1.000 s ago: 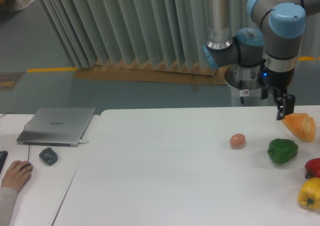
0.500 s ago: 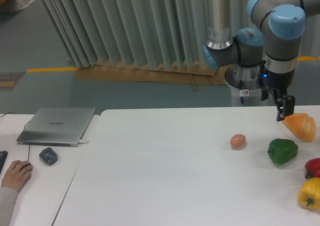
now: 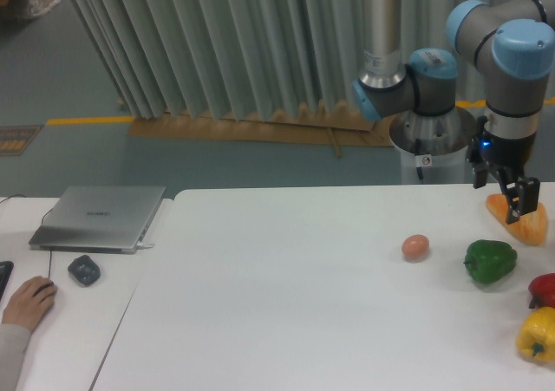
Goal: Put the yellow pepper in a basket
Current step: 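Move the gripper past the orange pepper toward the yellow pepper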
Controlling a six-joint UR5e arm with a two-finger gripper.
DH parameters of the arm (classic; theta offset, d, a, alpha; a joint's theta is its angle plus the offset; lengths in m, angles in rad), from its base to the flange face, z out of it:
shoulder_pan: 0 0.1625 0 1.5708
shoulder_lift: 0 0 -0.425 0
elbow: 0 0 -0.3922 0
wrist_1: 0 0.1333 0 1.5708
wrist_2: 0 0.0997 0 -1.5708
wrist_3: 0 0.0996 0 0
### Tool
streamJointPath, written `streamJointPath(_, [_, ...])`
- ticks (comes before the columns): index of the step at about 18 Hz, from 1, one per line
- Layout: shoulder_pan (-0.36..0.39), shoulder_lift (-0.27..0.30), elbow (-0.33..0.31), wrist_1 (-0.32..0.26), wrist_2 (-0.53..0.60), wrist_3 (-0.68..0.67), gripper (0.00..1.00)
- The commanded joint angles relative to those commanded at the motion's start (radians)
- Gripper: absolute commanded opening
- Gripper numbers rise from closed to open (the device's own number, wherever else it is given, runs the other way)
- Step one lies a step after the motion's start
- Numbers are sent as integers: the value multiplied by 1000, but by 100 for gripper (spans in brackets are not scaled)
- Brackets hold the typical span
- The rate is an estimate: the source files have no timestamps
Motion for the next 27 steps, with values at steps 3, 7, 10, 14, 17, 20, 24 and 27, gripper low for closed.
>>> streamJointPath(3, [3, -3, -2, 9, 3, 0, 100])
streamJointPath(7, [9, -20, -2, 12, 3, -8, 100])
streamJointPath(10, [0, -17, -9, 17, 5, -11, 100])
streamJointPath(14, [3, -8, -15, 19, 3, -12, 100])
streamJointPath(17, [2, -6, -17, 19, 3, -12, 100])
streamJointPath(20, [0, -6, -17, 19, 3, -12, 100])
streamJointPath(24, [8, 12, -70, 29, 18, -9, 100])
streamJointPath(27, [5, 18, -90, 38, 76, -9, 100])
